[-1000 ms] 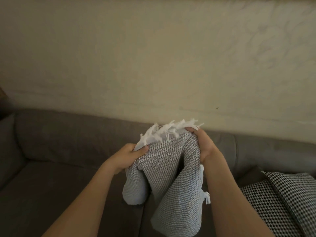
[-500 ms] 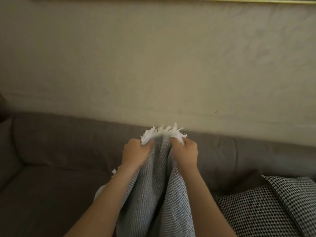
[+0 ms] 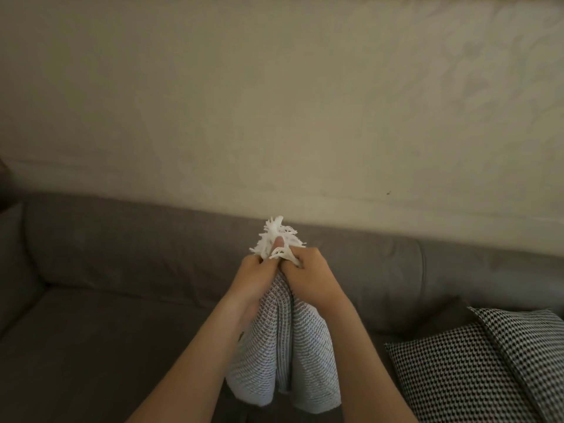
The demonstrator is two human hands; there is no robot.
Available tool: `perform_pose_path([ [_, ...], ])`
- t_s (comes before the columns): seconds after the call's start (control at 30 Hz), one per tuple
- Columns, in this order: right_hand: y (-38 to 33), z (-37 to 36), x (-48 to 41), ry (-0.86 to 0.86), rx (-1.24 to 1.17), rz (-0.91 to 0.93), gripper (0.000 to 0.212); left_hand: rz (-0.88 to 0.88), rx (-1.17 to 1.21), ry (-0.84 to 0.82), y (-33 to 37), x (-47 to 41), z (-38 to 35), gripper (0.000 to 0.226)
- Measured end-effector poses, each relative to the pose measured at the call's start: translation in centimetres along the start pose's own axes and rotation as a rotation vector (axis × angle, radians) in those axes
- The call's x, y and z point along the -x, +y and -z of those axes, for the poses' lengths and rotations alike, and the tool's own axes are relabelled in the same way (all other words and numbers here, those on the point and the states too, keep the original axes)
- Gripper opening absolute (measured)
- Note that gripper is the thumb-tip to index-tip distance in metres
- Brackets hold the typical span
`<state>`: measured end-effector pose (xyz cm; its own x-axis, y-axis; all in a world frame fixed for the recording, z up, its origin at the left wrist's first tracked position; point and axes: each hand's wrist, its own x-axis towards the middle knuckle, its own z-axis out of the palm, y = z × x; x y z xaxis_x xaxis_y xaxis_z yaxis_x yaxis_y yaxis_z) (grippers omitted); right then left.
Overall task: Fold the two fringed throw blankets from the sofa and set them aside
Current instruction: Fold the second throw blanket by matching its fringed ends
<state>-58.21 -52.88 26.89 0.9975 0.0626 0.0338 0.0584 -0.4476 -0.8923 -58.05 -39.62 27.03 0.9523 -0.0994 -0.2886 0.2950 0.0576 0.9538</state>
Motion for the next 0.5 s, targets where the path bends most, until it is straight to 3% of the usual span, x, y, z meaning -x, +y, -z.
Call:
perform_pose_path([
  [0.2, -0.5, 0.8, -0.2, 0.025, 0.098, 0.069, 0.046, 0.063, 0.089, 0.163, -0.1, -0.8, -1.3, 0.027],
  [0.33, -0.6, 0.5, 0.6, 0.186, 0.017, 0.07, 0.018, -0.065, 0.105, 0.403, 0.6, -1.4, -2.1, 0.032],
  [0.37, -0.4, 0.7, 0.8, 0.189, 0.005, 0.043, 0.026, -0.097, 0.114, 0.447, 0.9, -1.6, -2.1, 0.034],
  [0.5, 1.3, 1.3, 1.5, 0.015, 0.002, 0.006, 0.03, -0.172, 0.114, 0.518, 2.1, -1.7, -1.6, 0.034],
])
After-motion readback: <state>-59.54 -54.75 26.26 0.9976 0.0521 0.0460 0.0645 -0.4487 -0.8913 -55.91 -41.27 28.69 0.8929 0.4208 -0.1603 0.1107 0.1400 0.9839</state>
